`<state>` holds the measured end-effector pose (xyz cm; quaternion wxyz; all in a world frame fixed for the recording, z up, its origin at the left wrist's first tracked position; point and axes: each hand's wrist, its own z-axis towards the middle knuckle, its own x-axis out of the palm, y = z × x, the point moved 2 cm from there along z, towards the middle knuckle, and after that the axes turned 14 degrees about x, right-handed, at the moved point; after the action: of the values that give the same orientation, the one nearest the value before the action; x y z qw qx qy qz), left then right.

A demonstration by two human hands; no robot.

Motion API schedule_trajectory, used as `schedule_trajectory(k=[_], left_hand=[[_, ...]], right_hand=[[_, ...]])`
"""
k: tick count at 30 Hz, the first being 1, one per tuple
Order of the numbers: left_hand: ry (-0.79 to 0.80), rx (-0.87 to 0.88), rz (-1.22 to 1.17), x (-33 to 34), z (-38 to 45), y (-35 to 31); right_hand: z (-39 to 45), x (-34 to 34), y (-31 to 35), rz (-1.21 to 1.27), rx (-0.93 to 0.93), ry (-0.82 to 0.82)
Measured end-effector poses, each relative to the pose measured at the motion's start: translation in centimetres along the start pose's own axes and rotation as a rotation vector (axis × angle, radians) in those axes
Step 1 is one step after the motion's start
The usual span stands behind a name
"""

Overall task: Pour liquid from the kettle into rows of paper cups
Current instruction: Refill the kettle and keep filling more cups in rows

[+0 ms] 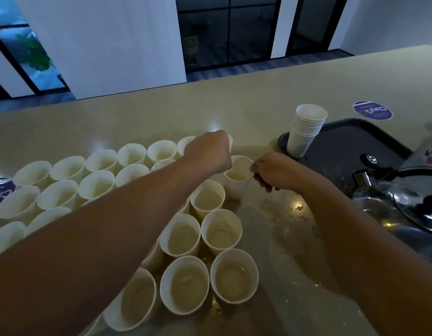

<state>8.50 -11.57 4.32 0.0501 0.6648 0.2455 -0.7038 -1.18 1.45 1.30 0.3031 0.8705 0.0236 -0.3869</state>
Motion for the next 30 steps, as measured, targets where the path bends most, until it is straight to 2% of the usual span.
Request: schedule_trajectory(k=[12, 22, 25, 30], left_hand=[[-0.029, 0.013, 0.097, 0.3, 2.5, 2.2], [-0.049, -0.006, 0.021, -0.3, 1.2, 2.2], [-0.109, 0.035, -0.011, -1.3, 0.2, 0.9], [-0.142, 0.100, -0.215, -1.9, 0.0, -1.9]], right_hand=[[3.2, 0.6, 2.0, -0.027, -0.015, 0.041], [3.2, 0.4, 0.5, 0.001, -0.012, -0.011], [2.2, -1.5, -0.4, 0.009, -0.043, -0.154], [1.3, -7.2, -1.3, 0.053, -0.088, -0.650]])
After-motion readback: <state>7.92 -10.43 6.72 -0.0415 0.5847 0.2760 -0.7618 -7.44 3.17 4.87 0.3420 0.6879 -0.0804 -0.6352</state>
